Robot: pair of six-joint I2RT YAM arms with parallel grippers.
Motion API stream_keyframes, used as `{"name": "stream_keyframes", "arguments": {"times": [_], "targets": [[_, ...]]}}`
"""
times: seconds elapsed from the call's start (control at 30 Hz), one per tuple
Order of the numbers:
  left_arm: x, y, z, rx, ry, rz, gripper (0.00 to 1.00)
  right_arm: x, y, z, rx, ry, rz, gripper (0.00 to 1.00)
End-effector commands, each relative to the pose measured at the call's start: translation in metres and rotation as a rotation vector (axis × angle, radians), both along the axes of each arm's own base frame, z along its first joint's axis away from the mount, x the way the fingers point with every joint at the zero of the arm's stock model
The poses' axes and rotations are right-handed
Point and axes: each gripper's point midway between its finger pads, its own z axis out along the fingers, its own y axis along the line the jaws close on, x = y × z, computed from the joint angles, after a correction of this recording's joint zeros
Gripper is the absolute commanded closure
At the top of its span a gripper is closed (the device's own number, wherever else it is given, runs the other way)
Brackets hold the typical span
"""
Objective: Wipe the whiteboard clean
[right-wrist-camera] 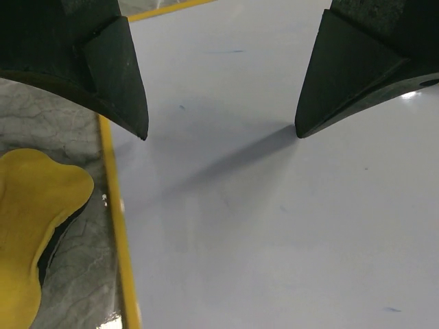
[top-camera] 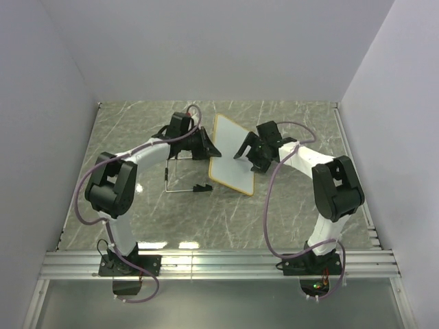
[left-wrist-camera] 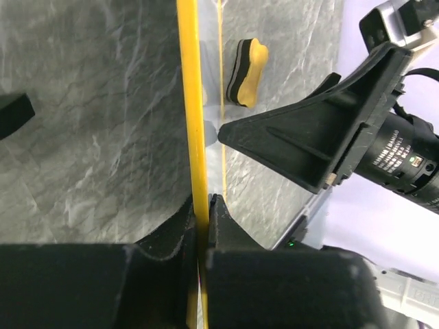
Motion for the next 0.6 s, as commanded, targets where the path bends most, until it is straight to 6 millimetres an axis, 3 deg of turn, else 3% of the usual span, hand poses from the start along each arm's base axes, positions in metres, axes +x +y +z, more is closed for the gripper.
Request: {"name": "stream_keyframes", "arguments": {"times": [0.0,0.07,0.23,0.33,0.4,0.43,0.5,0.57], "targets": [[0.018,0.005,0.039,0.142,-0.226,-0.059,1.00,-0.008,-0.009,0.006,-0.001,0.005,-0.003,0.07],[0.025,0.007,0.070,0.156,-0.287,-0.042,1.00,-0.009,-0.016,0.014,0.006,-0.009,-0.018,0.07],[0.020,0.020,0.120,0.179,-0.357,-0.013,1.00,-0.005,-0.044,0.039,0.004,-0.060,-0.091,0.05],[0.012,0.028,0.140,0.187,-0.389,0.013,1.00,-0.003,-0.060,0.059,0.002,-0.110,-0.125,0.02],[0.007,0.038,0.141,0.219,-0.389,0.044,1.00,-0.003,-0.066,0.071,-0.005,-0.129,-0.124,0.00],[-0.002,0.046,0.152,0.227,-0.405,0.062,1.00,-0.003,-0.068,0.075,-0.008,-0.136,-0.120,0.00],[-0.010,0.058,0.150,0.253,-0.406,0.098,1.00,-0.004,-0.072,0.085,-0.013,-0.154,-0.114,0.00],[-0.023,0.067,0.167,0.240,-0.436,0.129,1.00,-0.007,-0.076,0.088,-0.021,-0.159,-0.111,0.00]]}}
